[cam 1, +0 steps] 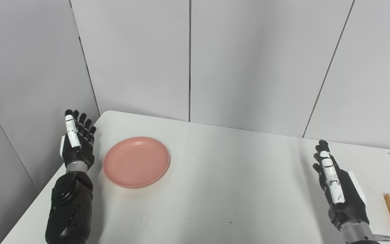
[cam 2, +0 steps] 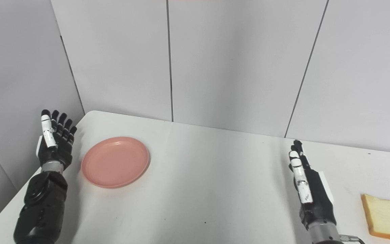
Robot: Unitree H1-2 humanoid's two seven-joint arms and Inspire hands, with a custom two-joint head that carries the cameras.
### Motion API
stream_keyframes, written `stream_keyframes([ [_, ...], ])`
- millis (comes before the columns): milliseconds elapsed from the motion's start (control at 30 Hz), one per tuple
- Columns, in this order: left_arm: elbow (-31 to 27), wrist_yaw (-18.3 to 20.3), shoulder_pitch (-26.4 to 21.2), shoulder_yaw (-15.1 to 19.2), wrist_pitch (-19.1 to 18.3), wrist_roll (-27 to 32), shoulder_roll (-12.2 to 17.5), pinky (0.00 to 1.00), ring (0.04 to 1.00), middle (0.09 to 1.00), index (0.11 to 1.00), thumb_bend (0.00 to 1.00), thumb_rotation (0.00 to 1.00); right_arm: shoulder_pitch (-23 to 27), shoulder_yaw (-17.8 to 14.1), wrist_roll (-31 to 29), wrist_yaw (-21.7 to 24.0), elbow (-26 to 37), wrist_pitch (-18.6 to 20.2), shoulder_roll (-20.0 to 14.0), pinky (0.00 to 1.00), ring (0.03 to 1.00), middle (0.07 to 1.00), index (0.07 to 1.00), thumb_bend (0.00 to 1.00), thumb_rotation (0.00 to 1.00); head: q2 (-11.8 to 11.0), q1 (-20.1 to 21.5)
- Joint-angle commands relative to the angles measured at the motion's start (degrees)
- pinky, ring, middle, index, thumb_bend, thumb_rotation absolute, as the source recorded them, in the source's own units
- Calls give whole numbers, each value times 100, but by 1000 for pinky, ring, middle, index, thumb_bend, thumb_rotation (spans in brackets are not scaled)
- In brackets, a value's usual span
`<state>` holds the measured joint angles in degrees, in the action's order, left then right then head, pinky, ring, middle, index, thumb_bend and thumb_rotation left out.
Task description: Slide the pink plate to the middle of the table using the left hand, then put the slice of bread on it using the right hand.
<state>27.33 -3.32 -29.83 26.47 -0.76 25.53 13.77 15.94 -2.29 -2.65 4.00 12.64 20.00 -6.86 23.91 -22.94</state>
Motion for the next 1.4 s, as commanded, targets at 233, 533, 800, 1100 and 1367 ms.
stream_keyframes([
  [233,609,373,-393,50,268,192,295,1000,1000,1000,1000,531,1000,99,-16,-73,-11,219,-72,-2,1000,1000,1000,1000,89,1000,21,21],
  [533,1370,507,-526,22,617,153,412,1000,998,995,994,537,1000,97,4,-28,-33,261,-25,-16,1000,1000,1000,1000,90,1000,27,20],
  [800,1784,716,-636,13,710,240,468,1000,999,989,985,551,1000,115,1,-34,-37,259,-19,-15,1000,1000,1000,1000,95,1000,49,36],
  [1100,1459,667,-642,-137,369,184,276,993,984,986,986,536,1000,124,-15,-100,-15,249,-26,-1,1000,1000,1000,1000,94,1000,61,58],
  [1367,1445,819,-686,-640,182,-40,73,999,990,983,983,537,1000,139,45,-41,10,198,-32,-43,1000,1000,1000,1000,99,1000,63,102],
])
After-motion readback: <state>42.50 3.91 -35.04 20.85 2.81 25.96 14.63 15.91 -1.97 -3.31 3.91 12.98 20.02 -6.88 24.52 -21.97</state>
